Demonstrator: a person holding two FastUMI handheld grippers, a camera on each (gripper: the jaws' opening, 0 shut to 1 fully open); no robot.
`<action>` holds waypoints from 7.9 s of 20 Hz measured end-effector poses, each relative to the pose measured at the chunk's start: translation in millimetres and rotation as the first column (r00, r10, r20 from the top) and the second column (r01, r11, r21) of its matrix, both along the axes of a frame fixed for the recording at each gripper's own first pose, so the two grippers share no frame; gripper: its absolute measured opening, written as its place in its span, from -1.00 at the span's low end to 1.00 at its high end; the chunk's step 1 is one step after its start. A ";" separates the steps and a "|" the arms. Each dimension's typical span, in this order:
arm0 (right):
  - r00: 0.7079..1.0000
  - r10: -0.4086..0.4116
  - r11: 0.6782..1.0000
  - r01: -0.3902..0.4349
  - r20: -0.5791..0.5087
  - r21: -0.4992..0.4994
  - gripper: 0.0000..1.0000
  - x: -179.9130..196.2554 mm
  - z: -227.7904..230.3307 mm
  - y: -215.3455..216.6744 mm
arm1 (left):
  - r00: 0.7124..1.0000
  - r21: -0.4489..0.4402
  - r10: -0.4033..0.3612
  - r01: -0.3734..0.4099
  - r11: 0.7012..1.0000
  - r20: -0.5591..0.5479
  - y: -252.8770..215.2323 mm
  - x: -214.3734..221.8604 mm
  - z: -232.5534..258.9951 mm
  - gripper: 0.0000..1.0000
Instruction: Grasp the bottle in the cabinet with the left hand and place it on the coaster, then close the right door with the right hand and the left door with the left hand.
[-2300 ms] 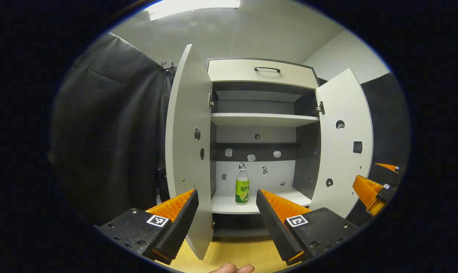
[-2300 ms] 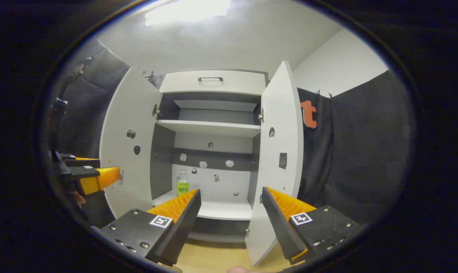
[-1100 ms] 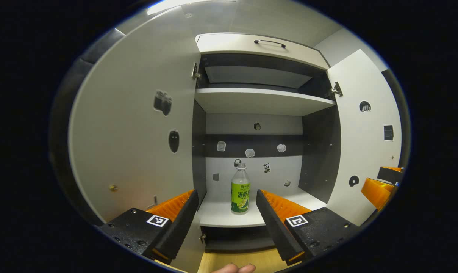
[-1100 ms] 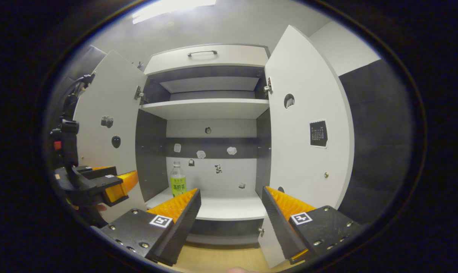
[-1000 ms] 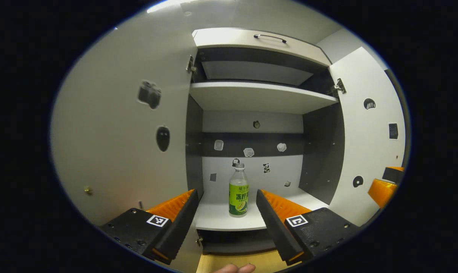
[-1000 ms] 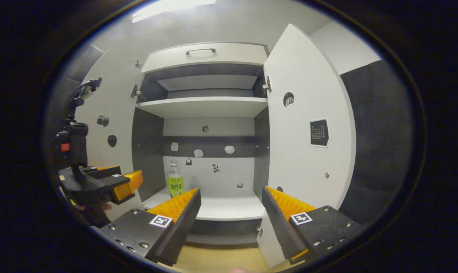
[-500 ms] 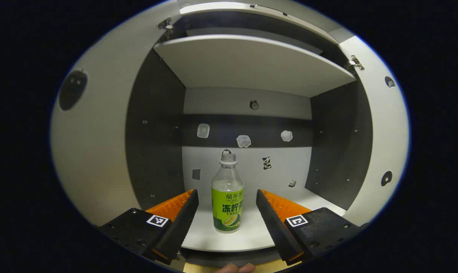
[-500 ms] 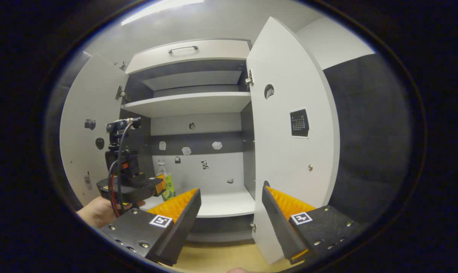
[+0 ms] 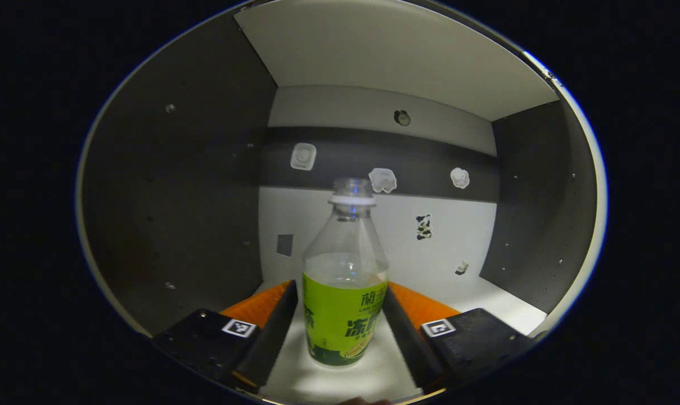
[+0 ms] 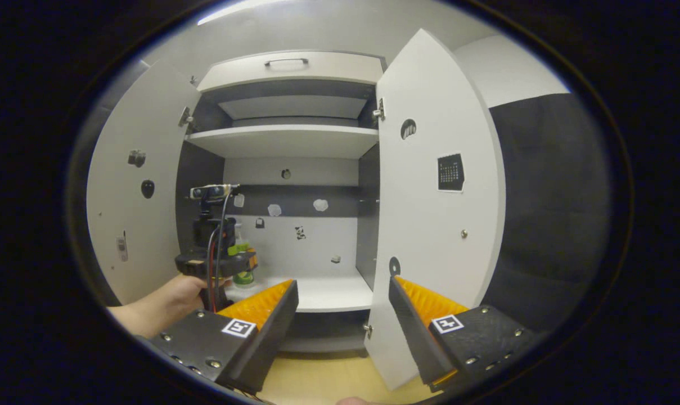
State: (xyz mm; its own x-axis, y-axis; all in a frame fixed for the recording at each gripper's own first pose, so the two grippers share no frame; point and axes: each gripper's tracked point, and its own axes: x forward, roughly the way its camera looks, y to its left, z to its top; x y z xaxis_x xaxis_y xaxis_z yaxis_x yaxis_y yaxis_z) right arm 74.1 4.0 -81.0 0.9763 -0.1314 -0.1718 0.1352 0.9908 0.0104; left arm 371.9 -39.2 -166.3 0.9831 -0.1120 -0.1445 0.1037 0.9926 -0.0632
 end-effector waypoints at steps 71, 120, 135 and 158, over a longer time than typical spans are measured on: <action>0.956 0.291 0.954 -0.288 -0.025 0.077 0.96 -43.5 -70.9 84.2 | 0.941 0.033 -0.233 0.249 0.968 -0.244 -17.0 -447.4 -271.4 0.65; 0.983 -0.180 0.983 0.179 0.032 0.041 0.95 -18.9 -23.2 -293.6 | 0.979 0.093 -0.086 0.070 0.993 0.187 84.1 -387.8 147.0 0.93; 0.993 0.097 0.995 -0.097 0.073 -0.001 0.29 20.4 4.9 -171.0 | 0.988 0.057 -0.067 0.060 0.997 0.137 110.5 -409.3 130.1 0.94; 0.996 0.057 0.998 -0.058 0.069 0.012 0.31 22.6 5.5 -109.9 | 0.995 0.010 -0.022 0.022 1.000 0.098 143.5 -439.7 125.5 0.93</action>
